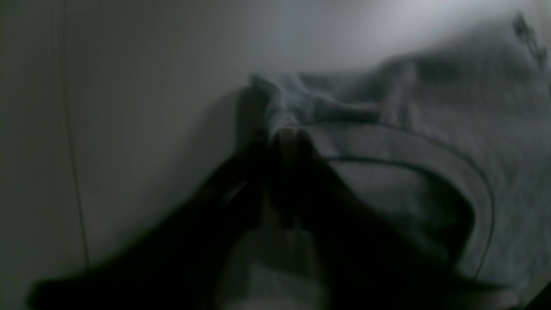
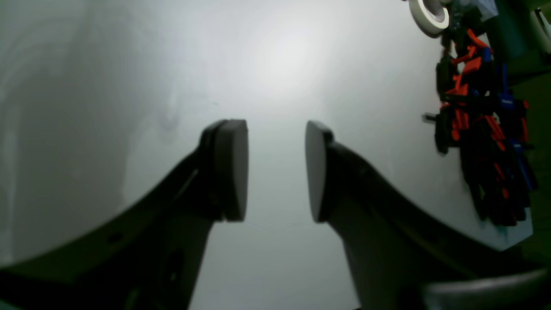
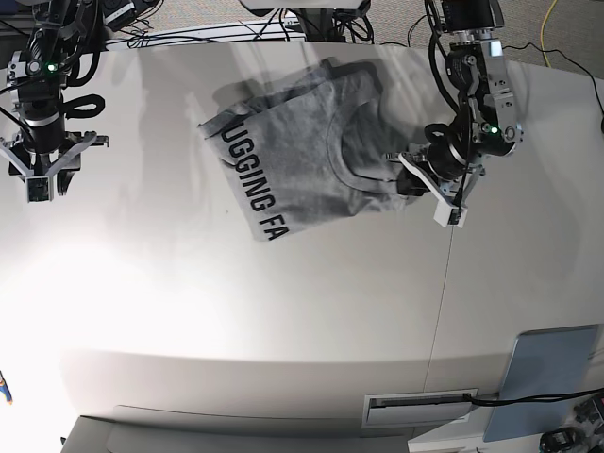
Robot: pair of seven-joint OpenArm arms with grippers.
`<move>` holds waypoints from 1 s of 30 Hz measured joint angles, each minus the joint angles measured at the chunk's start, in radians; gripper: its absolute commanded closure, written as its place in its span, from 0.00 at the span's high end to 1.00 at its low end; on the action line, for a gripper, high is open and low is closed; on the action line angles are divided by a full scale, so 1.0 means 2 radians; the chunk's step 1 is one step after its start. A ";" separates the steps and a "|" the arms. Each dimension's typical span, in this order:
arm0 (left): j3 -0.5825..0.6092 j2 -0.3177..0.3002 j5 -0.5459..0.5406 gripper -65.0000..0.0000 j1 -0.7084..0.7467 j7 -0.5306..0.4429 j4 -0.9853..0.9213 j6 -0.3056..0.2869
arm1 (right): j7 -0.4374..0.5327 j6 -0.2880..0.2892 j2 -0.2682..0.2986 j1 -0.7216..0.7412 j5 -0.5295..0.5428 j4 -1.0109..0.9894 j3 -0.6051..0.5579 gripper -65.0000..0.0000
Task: Fold the T-shirt properly
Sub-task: 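Pull the fabric with the left gripper to flatten the folded bundle, then grasp opposite edges of the folded shirt with both grippers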
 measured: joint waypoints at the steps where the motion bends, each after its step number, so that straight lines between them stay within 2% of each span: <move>1: 0.000 -0.002 -0.007 0.37 -0.001 0.000 0.000 -0.011 | 0.000 0.000 0.000 0.000 0.000 0.000 0.000 0.34; 3: 0.001 -0.014 -0.038 0.45 -0.003 0.007 0.000 -0.026 | 0.000 0.000 0.000 0.000 0.000 0.000 0.000 0.34; 6: 0.000 -0.039 -0.104 0.44 -0.001 0.014 0.003 -0.073 | 0.000 0.000 0.000 0.000 0.000 0.000 0.000 0.34; 8: -0.002 -0.047 -0.192 0.33 0.000 0.033 0.011 -0.125 | 0.001 0.000 0.000 0.000 0.008 0.000 0.000 0.34; 10: 0.001 -0.045 -0.304 0.12 0.003 0.074 0.016 -0.183 | 0.001 0.000 0.000 0.000 0.027 0.000 0.000 0.34; 11: 0.005 -0.043 -0.342 0.02 0.006 0.101 0.017 -0.180 | 0.001 0.002 0.000 0.000 0.032 0.000 0.000 0.34; 12: 0.012 -0.041 -0.356 0.00 0.009 0.120 0.017 -0.179 | 0.002 0.001 0.000 0.000 0.032 0.000 0.000 0.34; 15: 0.053 -0.046 -0.365 0.00 0.031 0.140 0.015 -0.178 | 0.002 0.002 0.000 0.000 0.032 0.000 0.000 0.31; 20: 0.175 -0.044 -0.356 0.00 0.054 0.142 0.015 -0.178 | 0.002 0.002 0.000 0.000 0.032 0.000 0.000 0.28; 25: 0.273 -0.047 -0.246 0.00 0.054 0.136 0.015 -0.176 | 0.000 0.002 0.000 0.000 0.028 0.000 0.000 0.28; 30: 0.301 -0.049 -0.118 0.00 0.054 0.103 0.001 -0.176 | -0.001 0.002 0.000 0.000 0.013 0.000 0.000 0.28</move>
